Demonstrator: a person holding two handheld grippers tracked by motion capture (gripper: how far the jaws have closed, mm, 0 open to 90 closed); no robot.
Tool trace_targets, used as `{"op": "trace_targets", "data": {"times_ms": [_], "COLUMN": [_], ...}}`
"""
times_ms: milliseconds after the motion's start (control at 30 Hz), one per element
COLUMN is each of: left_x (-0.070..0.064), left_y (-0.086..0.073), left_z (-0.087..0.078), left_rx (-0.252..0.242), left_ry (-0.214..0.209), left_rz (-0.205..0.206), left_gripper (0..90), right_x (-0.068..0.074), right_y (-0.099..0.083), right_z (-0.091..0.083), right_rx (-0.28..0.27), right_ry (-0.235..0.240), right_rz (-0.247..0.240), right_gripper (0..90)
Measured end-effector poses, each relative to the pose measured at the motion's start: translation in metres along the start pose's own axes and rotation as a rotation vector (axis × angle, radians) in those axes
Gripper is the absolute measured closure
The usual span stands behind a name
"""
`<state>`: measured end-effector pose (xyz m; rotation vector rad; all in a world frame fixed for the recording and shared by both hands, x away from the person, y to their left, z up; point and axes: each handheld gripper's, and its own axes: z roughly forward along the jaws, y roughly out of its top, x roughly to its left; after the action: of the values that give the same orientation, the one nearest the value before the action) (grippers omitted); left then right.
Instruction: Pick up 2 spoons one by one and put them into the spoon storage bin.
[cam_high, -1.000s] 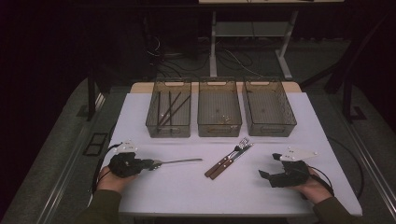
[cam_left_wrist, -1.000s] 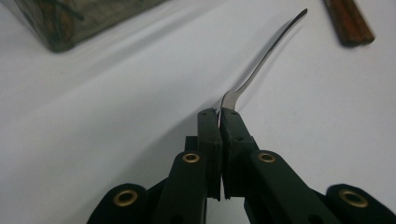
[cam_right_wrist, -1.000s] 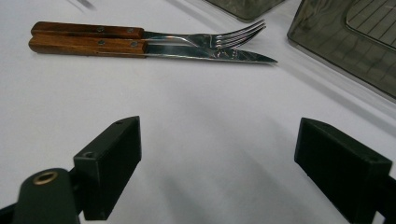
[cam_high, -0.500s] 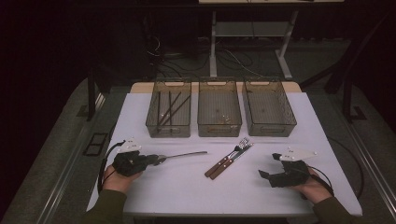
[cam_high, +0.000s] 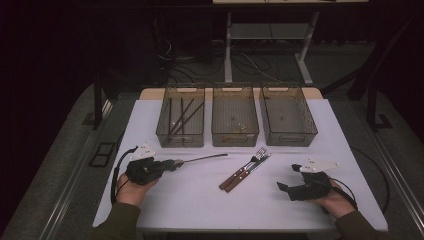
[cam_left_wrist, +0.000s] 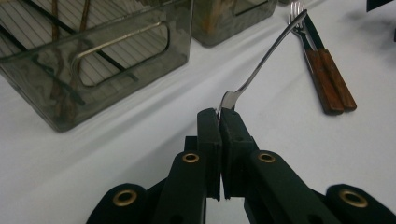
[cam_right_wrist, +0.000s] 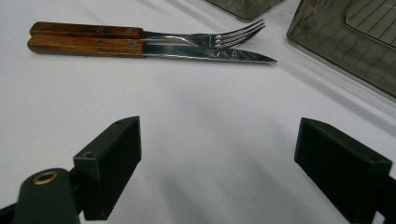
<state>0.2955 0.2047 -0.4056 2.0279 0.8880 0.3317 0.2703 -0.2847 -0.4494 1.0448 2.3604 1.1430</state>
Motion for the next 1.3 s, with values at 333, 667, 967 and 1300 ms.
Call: {"op": "trace_targets", "data": {"times_ms": [333, 667, 967, 1300], "left_x": [-0.001, -0.004, -0.002, 0.000], "left_y": [0.018, 0.047, 0.078, 0.115], "left_z": [0.009, 0.023, 0.044, 0.078], "left_rx": [-0.038, -0.079, -0.105, -0.095], "left_ry": [0.018, 0.017, 0.036, 0.075], "left_rz": [-0.003, -0.005, -0.034, -0.044], "left_gripper": [88.0, 87.9, 87.9, 87.9], "right_x": [0.000, -0.001, -0.001, -0.002], "right_y": [0.000, 0.000, 0.000, 0.000], "right_z": [0.001, 0.000, 0.000, -0.001], "right_rx": [0.000, 0.000, -0.002, -0.008], "right_ry": [0.001, 0.002, 0.004, 0.009], "right_rz": [0.006, 0.012, 0.015, 0.019], "right_gripper": [14.4, 14.4, 14.4, 14.4]}}
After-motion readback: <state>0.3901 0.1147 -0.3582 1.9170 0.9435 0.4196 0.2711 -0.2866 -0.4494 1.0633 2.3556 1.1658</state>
